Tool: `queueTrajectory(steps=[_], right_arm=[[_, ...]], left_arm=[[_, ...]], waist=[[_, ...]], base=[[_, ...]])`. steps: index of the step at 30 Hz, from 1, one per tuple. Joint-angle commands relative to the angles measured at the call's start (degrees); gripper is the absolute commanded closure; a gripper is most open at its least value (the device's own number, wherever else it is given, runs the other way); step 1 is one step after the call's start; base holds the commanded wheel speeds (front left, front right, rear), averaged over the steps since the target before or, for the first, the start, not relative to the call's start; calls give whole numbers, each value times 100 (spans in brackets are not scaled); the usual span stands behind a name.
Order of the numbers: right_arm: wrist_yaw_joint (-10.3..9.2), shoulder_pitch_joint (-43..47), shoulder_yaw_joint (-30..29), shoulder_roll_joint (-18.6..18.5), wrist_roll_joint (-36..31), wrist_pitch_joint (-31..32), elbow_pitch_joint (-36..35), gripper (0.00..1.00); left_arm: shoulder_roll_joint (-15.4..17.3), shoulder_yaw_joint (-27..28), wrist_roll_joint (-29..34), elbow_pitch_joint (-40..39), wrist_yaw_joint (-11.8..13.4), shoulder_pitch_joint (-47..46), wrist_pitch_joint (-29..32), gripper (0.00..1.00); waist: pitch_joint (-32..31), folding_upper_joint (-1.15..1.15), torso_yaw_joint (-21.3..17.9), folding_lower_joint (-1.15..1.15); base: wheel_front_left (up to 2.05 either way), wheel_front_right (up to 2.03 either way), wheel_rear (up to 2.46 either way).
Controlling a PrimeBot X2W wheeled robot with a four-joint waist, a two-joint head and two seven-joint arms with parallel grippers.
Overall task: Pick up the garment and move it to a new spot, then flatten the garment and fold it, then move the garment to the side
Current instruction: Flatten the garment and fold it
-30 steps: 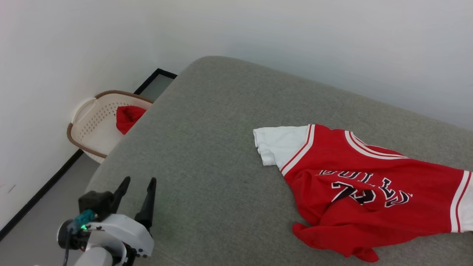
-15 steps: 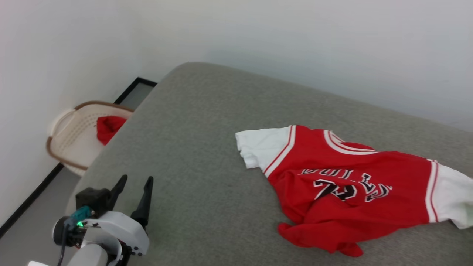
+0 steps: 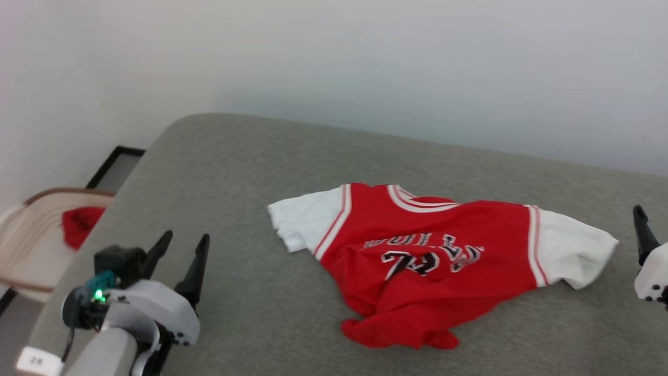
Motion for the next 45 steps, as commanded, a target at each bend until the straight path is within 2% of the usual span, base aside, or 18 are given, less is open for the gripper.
queueTrajectory(steps=[1, 6, 12, 19, 24, 28, 33, 36, 45], right_arm=[[-6, 128, -8, 19, 55, -66, -146, 0], [-6, 683, -158, 304, 138, -327, -1034, 0], [-6, 1344, -448, 758, -3, -233, -2263, 0], [-5, 1996, -640, 1236, -170, 182, -3660, 0], [-5, 2287, -702, 1505, -254, 396, -4396, 0], [-5, 2383, -695, 1635, -217, 509, -4770, 0], [-5, 2345, -687, 1702, -201, 594, -5048, 0], [-5, 2283, -656, 1724, -243, 637, -5125, 0], [-5, 2076, -568, 1741, -321, 662, -5175, 0]], left_arm=[[35, -7, -45, -32, -32, -97, 67, 0], [238, -15, -188, -163, -124, -262, 432, 0], [483, -83, -456, -337, -197, -553, 1116, 0], [840, -305, -858, -278, -263, -1217, 2494, 0], [996, -429, -1193, -57, -275, -1790, 3457, 0], [1157, -619, -1184, 283, -273, -2168, 4164, 0], [1207, -770, -1144, 799, -262, -2542, 4651, 0], [1240, -856, -1058, 1120, -236, -2735, 4838, 0], [1056, -953, -1071, 1846, -179, -3094, 5126, 0]], waist=[[-66, 0, -432, 0], [-57, 0, -827, 0], [7, 0, -1245, 0], [187, 0, -1569, 0], [457, 0, -1736, 0], [713, 0, -1859, 0], [1087, 0, -1978, 0], [1312, 0, -2025, 0], [1706, 0, -2064, 0]], base=[[0, 0, 0], [0, 0, 0], [0, 0, 0], [0, 0, 0], [0, 0, 0], [0, 0, 0], [0, 0, 0], [0, 0, 0], [0, 0, 0]])
